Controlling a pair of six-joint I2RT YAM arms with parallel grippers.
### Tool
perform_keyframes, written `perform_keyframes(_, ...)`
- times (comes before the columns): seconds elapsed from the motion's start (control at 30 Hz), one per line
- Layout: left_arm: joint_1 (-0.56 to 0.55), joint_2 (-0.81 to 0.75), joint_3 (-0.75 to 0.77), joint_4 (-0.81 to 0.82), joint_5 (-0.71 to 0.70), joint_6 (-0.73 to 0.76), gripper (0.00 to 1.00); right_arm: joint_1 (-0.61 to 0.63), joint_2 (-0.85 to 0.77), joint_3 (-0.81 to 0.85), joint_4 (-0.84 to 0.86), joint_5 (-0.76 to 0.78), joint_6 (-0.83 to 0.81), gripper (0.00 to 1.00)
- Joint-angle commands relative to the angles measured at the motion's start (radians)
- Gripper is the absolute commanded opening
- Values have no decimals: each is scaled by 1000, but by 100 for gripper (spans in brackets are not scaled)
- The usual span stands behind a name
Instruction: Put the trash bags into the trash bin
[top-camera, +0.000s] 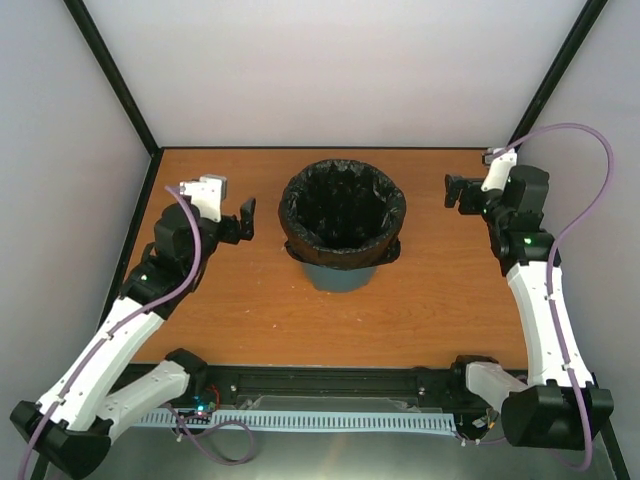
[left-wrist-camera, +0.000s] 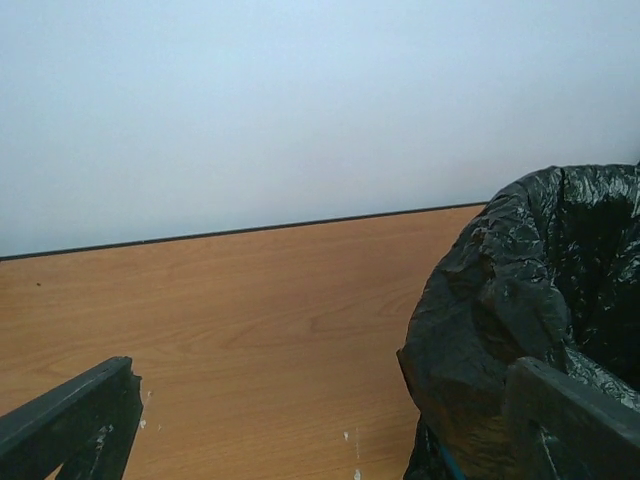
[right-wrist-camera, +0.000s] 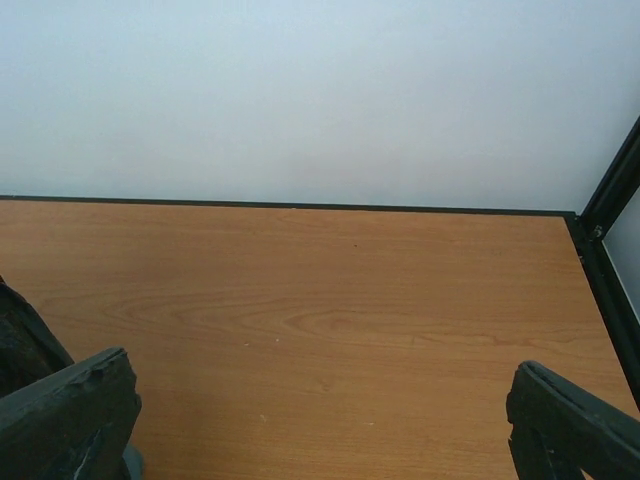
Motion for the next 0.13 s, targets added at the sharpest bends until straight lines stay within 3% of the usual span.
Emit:
perform_keyframes(0.0, 4, -35, -20, 64, 4, 5, 100, -1, -25, -19, 32, -3, -20, 100)
perform_keyframes(0.1, 4, -35, -23, 64, 1, 6, 100, -1, -11, -12, 22, -4, -20, 100)
